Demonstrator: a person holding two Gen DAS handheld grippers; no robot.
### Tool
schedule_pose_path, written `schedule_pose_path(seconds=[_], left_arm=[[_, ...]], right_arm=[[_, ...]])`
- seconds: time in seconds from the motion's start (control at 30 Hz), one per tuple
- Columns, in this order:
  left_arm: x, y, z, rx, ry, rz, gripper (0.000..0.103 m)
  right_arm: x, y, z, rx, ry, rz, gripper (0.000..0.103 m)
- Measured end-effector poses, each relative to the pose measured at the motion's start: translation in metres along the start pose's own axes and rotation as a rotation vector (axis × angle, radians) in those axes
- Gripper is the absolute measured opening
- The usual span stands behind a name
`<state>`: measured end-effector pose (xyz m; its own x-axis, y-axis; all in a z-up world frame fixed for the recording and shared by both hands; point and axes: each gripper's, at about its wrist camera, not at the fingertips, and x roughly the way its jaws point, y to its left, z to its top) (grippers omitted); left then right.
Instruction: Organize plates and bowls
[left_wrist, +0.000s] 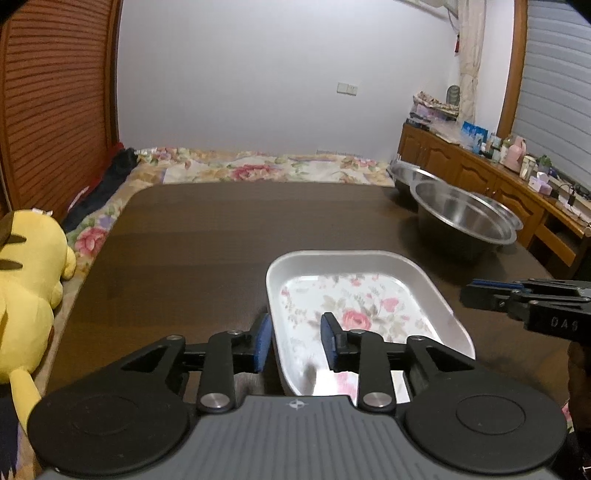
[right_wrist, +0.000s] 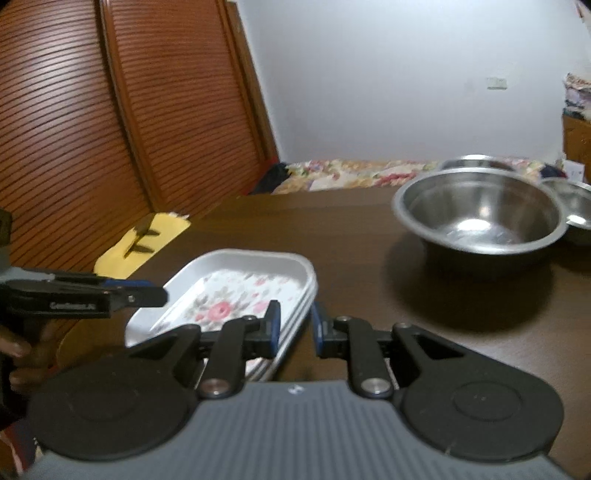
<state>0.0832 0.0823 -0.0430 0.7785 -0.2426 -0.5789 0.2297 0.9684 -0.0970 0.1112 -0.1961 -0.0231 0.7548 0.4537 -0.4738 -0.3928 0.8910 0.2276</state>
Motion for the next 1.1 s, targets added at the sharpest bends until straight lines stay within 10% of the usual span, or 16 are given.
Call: schedule_pose_path(seconds=[0.57, 0.7, 1.1], left_arm=[[0.044, -0.06, 0.058, 0.083, -0.044, -0.095, 0.047], [0.058, -0.083, 0.069, 0.094, -0.044, -0.111, 0.047], [0.108, -0.122, 0.094, 0.075, -0.028, -0.119, 0.053]], right_arm=[[-0.04, -0.088, 0.028, 0.035, -0.159, -0.226, 0.021], [-0.037, -0.106, 0.029, 0.021, -0.172, -0.258, 0.039], [-0.015, -0.152, 0.027, 0.087, -0.144, -0.205, 0.04]])
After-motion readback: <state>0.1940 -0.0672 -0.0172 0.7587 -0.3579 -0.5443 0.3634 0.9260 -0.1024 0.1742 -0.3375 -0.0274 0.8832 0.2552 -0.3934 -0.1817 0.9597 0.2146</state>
